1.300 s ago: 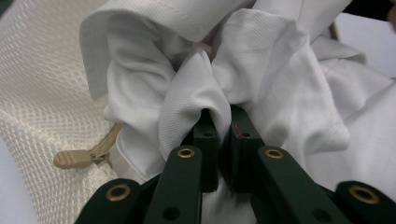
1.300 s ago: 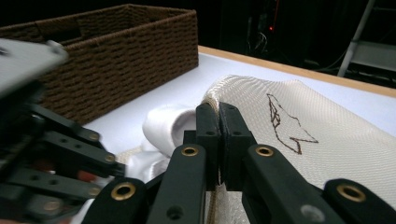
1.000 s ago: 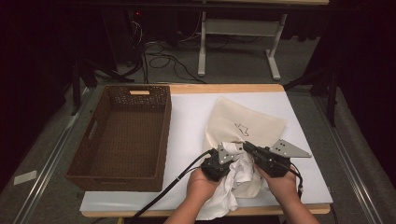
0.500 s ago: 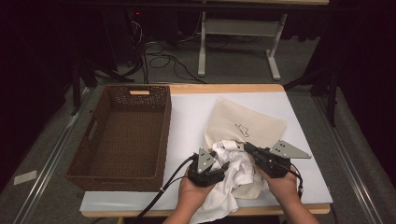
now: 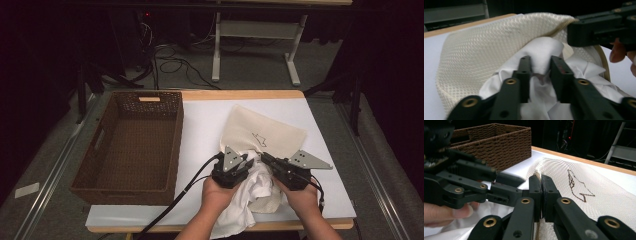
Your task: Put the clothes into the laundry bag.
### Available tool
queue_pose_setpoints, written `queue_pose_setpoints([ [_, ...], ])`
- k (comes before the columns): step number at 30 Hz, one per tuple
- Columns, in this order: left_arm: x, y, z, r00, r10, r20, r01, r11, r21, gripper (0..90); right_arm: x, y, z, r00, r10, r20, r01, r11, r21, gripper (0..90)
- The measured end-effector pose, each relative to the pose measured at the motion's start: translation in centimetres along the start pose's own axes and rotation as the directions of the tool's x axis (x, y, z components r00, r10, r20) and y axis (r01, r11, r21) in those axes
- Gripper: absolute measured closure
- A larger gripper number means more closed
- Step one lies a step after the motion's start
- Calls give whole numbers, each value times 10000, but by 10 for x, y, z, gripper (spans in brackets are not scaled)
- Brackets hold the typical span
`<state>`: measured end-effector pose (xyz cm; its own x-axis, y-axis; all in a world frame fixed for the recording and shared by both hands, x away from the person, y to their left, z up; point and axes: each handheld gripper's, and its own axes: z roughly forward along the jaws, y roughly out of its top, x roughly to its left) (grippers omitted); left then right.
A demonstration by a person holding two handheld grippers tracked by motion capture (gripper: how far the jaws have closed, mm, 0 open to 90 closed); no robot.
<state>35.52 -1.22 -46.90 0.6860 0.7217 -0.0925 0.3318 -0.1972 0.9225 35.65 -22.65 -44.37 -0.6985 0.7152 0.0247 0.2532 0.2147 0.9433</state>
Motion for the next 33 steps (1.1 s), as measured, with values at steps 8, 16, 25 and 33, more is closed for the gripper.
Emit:
queue_pose_setpoints([
  [8,-8,-9,12,9997,150,182,-159,9987,477,898,1,1,0,10000,-30,-94,29,10000,-59,894],
  [16,-10,-14,-23,9997,259,-5,-259,9989,-403,639,-3,0,-3,10000,64,5,-64,10000,-73,894],
  [25,4,-1,-3,9969,95,-783,-103,9999,-98,261,-2,1,-2,10000,19,-63,-19,10000,-28,894],
  [33,8,-1,13,9948,190,-999,-171,9997,197,857,-3,-1,1,10000,13,-84,-12,10000,43,894],
])
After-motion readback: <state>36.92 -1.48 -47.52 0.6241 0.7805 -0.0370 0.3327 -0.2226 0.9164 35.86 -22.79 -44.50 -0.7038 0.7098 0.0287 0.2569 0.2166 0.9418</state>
